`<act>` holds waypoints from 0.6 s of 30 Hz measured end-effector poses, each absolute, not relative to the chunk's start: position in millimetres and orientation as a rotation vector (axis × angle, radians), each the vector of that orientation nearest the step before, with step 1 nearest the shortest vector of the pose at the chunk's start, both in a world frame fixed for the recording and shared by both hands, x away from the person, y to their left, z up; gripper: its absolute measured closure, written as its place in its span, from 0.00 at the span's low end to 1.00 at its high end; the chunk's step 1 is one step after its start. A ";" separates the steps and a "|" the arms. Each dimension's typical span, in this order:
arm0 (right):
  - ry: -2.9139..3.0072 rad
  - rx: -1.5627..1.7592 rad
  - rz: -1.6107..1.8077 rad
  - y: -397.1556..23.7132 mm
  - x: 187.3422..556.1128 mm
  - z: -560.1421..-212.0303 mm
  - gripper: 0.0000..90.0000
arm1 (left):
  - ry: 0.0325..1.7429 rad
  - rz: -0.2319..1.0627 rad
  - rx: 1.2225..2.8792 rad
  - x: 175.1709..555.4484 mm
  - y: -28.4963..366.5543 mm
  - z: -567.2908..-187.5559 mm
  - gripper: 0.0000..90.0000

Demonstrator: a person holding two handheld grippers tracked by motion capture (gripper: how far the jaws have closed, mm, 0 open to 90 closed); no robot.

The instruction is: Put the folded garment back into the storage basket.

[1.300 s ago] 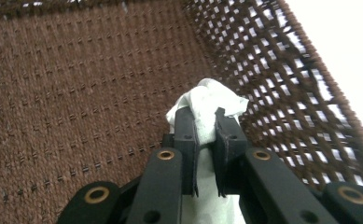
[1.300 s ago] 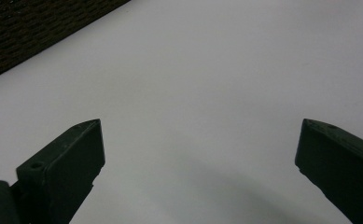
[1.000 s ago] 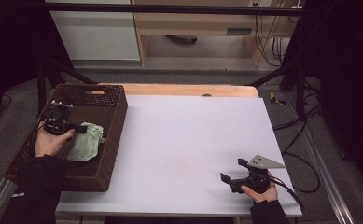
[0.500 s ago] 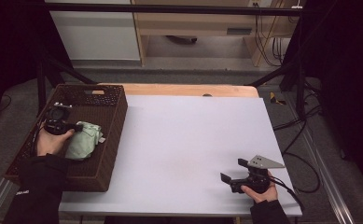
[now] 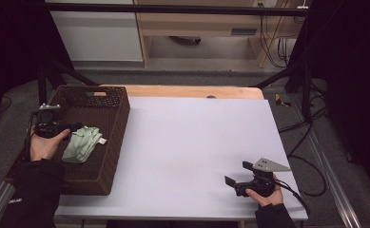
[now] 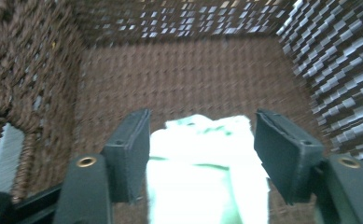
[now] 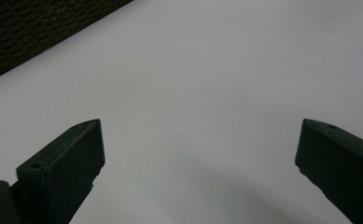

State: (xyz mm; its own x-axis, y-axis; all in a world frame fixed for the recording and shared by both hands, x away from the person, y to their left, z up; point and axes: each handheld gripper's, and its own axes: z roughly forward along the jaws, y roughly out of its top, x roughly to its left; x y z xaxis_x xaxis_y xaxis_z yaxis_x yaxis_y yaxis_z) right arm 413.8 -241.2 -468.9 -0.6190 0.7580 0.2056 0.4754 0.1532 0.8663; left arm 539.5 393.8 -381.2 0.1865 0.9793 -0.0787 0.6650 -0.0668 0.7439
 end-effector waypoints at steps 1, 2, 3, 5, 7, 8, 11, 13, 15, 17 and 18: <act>2.154 1.190 1.450 -241.4 413.9 -469.0 0.03 | 1.531 0.597 1.788 537.2 393.1 -379.9 0.34; 2.153 1.190 1.451 -241.4 414.0 -469.0 0.03 | 1.513 0.587 1.771 534.9 392.1 -378.4 0.31; 2.154 1.193 1.451 -241.4 413.9 -468.8 0.03 | 1.495 0.577 1.753 532.5 391.0 -376.8 0.29; 2.153 1.190 1.450 -241.4 413.9 -468.9 0.02 | 1.454 0.564 1.723 527.2 388.7 -373.0 0.26; 2.150 1.188 1.452 -241.6 413.8 -468.7 0.02 | 1.422 0.545 1.694 521.9 386.1 -369.4 0.21; 2.147 1.188 1.451 -241.6 413.9 -468.7 0.02 | 1.402 0.541 1.681 518.4 384.4 -367.1 0.20; 2.150 1.188 1.455 -241.8 413.5 -468.2 0.02 | 1.365 0.541 1.675 511.4 379.5 -362.1 0.15; 2.149 1.185 1.459 -241.8 413.5 -468.1 0.02 | 1.336 0.534 1.674 506.9 375.7 -358.7 0.12; 2.148 1.184 1.460 -241.9 413.4 -468.0 0.02 | 1.312 0.540 1.676 502.2 371.3 -355.1 0.10; 2.148 1.183 1.462 -241.9 413.3 -467.9 0.02 | 1.287 0.552 1.676 497.7 367.2 -351.1 0.09; 2.148 1.183 1.462 -241.9 413.2 -467.9 0.02 | 1.280 0.560 1.676 495.6 365.0 -349.1 0.08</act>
